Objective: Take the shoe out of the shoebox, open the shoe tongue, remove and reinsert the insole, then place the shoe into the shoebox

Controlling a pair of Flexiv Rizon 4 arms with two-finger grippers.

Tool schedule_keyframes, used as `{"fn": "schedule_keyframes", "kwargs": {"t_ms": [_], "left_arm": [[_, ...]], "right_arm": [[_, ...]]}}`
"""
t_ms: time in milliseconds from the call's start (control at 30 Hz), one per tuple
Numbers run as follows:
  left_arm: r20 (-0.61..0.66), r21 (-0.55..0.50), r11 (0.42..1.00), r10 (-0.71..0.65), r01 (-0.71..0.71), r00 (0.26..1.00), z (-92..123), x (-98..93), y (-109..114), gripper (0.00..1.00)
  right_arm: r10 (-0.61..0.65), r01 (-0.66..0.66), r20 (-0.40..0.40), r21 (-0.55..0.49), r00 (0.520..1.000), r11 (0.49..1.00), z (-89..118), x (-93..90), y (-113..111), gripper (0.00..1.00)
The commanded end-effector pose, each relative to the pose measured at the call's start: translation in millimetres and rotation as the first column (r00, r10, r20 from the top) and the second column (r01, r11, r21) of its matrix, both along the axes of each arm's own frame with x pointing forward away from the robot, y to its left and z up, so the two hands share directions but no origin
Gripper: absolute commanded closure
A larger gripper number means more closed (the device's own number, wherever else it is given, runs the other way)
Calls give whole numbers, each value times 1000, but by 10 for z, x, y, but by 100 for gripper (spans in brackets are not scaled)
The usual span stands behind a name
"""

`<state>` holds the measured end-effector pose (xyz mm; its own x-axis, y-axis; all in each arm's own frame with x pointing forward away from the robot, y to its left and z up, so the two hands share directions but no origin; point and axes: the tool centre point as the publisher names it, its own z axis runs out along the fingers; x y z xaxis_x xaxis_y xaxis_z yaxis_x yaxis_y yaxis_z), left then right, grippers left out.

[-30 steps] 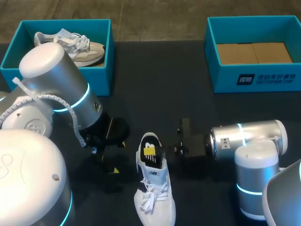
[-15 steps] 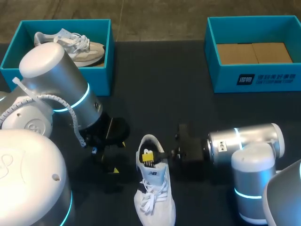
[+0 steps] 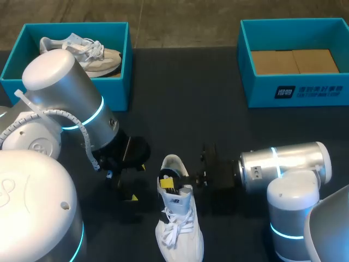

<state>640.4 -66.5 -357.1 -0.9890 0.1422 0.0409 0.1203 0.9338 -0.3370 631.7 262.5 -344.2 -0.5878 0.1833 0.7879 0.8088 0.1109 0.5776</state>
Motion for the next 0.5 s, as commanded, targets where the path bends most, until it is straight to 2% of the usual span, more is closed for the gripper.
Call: {"fn": "schedule_keyframes", "kwargs": {"t_ms": [33,333,500], "left_arm": [[1,-3,1000,0,0,1000,-4,-8,12,0],[1,-3,1000,0,0,1000,-4,-8,12,0],[1,-3,1000,0,0,1000,-4,-8,12,0]], "right_arm": [[6,-6,35,-9,999,1000,86,29,-5,56],[18,-18,96,-4,995,1000,137,120,-5,50],[7,-7,128,0,992,1000,145,148,-24,36]]}}
